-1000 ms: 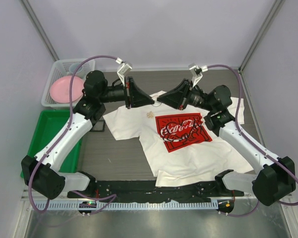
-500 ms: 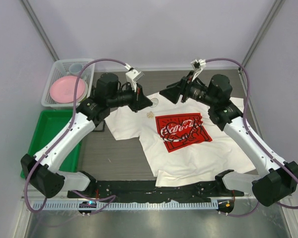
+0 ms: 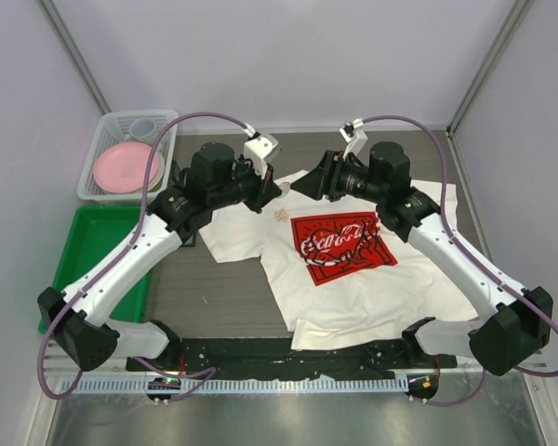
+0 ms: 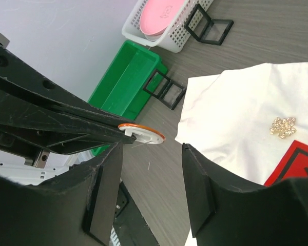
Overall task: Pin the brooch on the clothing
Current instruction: Open the brooch at the center of the board.
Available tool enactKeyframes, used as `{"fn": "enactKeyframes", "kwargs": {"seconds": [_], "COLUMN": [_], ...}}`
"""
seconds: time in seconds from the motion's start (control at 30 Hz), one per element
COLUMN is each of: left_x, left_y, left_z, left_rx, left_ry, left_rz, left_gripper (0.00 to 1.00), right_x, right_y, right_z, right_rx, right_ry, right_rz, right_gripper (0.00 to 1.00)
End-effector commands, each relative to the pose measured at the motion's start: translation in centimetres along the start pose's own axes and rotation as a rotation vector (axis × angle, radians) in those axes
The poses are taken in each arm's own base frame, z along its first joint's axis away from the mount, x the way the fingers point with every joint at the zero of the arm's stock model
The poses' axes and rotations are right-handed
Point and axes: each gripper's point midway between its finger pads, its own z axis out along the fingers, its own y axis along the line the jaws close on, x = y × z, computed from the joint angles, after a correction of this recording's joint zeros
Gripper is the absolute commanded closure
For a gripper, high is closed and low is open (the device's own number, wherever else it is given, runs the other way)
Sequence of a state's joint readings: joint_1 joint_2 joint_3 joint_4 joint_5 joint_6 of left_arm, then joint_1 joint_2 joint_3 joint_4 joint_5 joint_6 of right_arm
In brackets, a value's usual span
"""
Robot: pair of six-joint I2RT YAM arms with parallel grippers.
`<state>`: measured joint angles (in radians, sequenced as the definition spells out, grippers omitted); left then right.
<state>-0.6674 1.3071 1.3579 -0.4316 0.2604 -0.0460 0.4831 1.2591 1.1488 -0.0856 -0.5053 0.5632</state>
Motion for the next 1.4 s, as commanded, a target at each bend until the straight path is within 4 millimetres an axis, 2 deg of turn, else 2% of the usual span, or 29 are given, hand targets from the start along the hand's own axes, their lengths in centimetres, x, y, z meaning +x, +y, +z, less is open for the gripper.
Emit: {"fn": "enactKeyframes", "kwargs": {"seconds": [0.0, 0.3, 0.63, 0.8, 0.9, 0.93, 1.1, 1.13, 1.37], "left_x": [-2.4, -2.2, -1.9, -2.1, -2.1, -2.0, -2.2, -2.2, -2.1], "left_y": [0.1, -0.4, -1.6, -1.6, -1.5, -1.4, -1.5, -1.5, -1.7], "left_z": [-1.1, -0.6, -0.3, -0.5, -0.5, -0.5, -0.8, -0.8, -1.0], "left_rx": [-0.04, -0.06, -0.035, -0.04, -0.046, -0.051, -0.048, -0.05, -0.039], "left_ry": [-0.056, -0.036, -0.027, -0.035, -0.035, -0.031, -0.041, -0.041, -0.036], "left_rz": [0.062, 0.137, 0.204, 0.212, 0.211, 0.212, 0.203, 0.202, 0.199], "left_gripper": [1.0, 1.0, 1.0, 1.0, 1.0, 1.0, 1.0, 1.0, 1.0], "right_x": [-0.1, 2.0, 1.7, 2.5, 2.7, 3.2, 3.4, 3.5, 3.6], "right_y": [1.1, 1.2, 1.1, 0.1, 0.0, -0.4, -1.3, -1.4, -2.4], "right_z": [0.5, 1.2, 1.9, 2.1, 2.2, 2.2, 1.9, 1.9, 1.5], "right_rx": [-0.031, -0.045, -0.044, -0.012, -0.01, 0.006, 0.052, 0.059, 0.115], "right_ry": [-0.013, 0.028, 0.014, 0.034, 0.036, 0.055, 0.071, 0.073, 0.076], "right_rz": [0.053, 0.131, 0.159, 0.173, 0.157, 0.161, 0.12, 0.116, 0.082], "right_gripper": [0.46, 0.51, 0.54, 0.64, 0.74, 0.8, 0.92, 0.97, 0.99]}}
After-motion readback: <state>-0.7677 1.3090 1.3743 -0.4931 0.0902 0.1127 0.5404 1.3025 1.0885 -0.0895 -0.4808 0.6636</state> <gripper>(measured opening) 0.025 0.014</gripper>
